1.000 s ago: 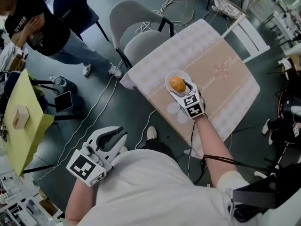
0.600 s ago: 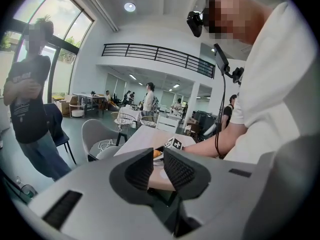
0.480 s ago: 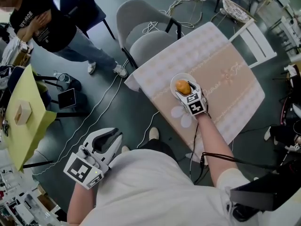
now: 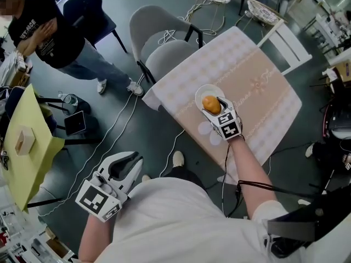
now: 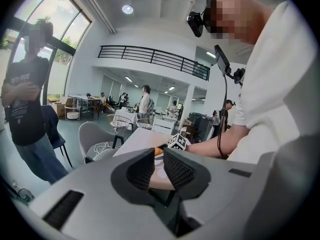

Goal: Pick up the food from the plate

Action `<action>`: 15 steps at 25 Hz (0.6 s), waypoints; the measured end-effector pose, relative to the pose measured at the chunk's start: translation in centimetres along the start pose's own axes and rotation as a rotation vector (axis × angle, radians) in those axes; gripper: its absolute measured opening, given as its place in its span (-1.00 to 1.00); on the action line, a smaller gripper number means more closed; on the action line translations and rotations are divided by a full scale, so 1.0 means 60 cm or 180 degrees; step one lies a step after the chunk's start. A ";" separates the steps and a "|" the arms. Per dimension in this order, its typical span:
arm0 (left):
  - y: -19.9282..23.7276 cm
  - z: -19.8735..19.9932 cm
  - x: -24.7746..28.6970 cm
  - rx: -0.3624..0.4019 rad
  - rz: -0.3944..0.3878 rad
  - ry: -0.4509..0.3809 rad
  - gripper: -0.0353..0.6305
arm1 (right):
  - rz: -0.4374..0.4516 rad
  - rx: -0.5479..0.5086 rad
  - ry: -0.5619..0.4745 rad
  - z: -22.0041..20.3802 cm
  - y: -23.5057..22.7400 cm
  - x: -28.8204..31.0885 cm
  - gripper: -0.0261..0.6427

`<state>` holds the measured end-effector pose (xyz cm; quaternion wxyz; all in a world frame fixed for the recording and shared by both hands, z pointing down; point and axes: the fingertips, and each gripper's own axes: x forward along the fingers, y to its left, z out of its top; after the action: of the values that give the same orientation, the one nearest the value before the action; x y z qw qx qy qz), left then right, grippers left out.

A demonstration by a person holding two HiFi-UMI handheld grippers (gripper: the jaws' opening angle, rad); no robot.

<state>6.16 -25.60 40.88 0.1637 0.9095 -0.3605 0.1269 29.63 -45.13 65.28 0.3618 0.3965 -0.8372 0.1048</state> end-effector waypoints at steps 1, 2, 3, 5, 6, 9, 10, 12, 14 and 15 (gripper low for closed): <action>-0.002 -0.001 -0.006 -0.0013 -0.0026 -0.0008 -0.71 | -0.0027 -0.0001 -0.0030 0.007 0.006 -0.011 0.13; -0.004 -0.003 -0.011 -0.0036 -0.0058 -0.0010 -0.72 | -0.0058 -0.0001 -0.0064 0.014 0.013 -0.023 0.13; -0.007 -0.005 -0.018 -0.0050 -0.0094 -0.0015 -0.72 | -0.0086 0.0003 -0.0093 0.021 0.020 -0.035 0.13; -0.011 -0.011 -0.032 -0.0045 -0.0169 -0.0040 -0.72 | -0.0127 0.0016 -0.0140 0.035 0.039 -0.060 0.13; -0.012 -0.015 -0.040 -0.0037 -0.0202 -0.0049 -0.72 | -0.0139 0.0019 -0.0164 0.042 0.050 -0.072 0.13; -0.012 -0.027 -0.068 -0.0029 -0.0267 -0.0064 -0.72 | -0.0125 0.0039 -0.0237 0.068 0.092 -0.111 0.13; -0.011 -0.031 -0.079 -0.0038 -0.0279 -0.0076 -0.72 | -0.0115 0.0044 -0.0262 0.077 0.109 -0.123 0.13; -0.005 -0.039 -0.101 -0.0052 -0.0295 -0.0125 -0.72 | -0.0106 0.0036 -0.0315 0.095 0.142 -0.150 0.13; 0.004 -0.048 -0.123 -0.0050 -0.0293 -0.0181 -0.74 | -0.0084 0.0040 -0.0383 0.114 0.177 -0.176 0.13; 0.008 -0.052 -0.135 -0.0063 -0.0288 -0.0199 -0.75 | -0.0067 0.0051 -0.0416 0.122 0.195 -0.189 0.13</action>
<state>-0.27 -19.73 41.03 0.1670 0.9267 -0.3251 0.0874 21.95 -34.07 53.52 0.3044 0.4141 -0.8540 0.0815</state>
